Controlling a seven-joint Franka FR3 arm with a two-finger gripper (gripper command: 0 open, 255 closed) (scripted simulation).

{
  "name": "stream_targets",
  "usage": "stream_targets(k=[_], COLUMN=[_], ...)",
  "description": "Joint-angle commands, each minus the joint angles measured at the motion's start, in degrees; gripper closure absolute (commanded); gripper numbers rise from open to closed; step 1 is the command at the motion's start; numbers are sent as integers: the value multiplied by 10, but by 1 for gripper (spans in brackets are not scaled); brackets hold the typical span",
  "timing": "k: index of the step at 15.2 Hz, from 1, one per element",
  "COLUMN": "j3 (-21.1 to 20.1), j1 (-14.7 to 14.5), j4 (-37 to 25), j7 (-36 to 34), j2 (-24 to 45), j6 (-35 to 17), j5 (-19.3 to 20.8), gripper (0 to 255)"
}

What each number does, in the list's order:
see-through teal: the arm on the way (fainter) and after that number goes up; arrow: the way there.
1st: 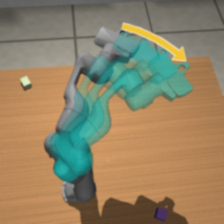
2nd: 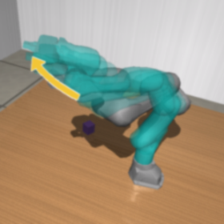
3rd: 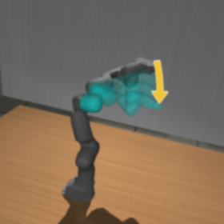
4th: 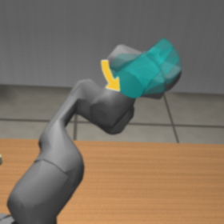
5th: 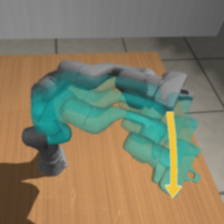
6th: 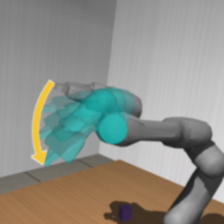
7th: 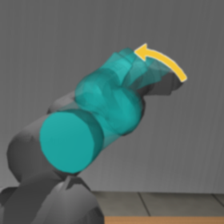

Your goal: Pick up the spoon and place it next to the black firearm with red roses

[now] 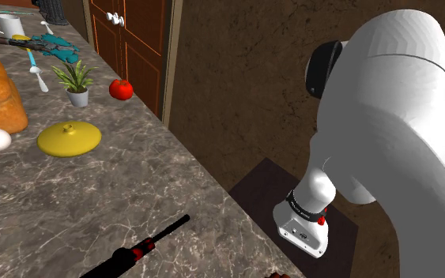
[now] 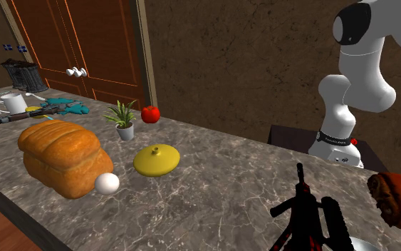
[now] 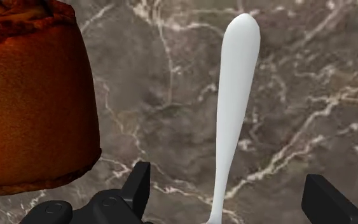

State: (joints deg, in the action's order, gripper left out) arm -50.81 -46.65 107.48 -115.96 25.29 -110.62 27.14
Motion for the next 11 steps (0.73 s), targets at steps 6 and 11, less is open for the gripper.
stream_targets(k=[6,11], j3=[-13,-13], j1=[-3,-3], j4=[-48,-48], j7=[15,15], j2=[-16,-16], j6=[56,56], j5=[-22,-22], gripper=[0,0])
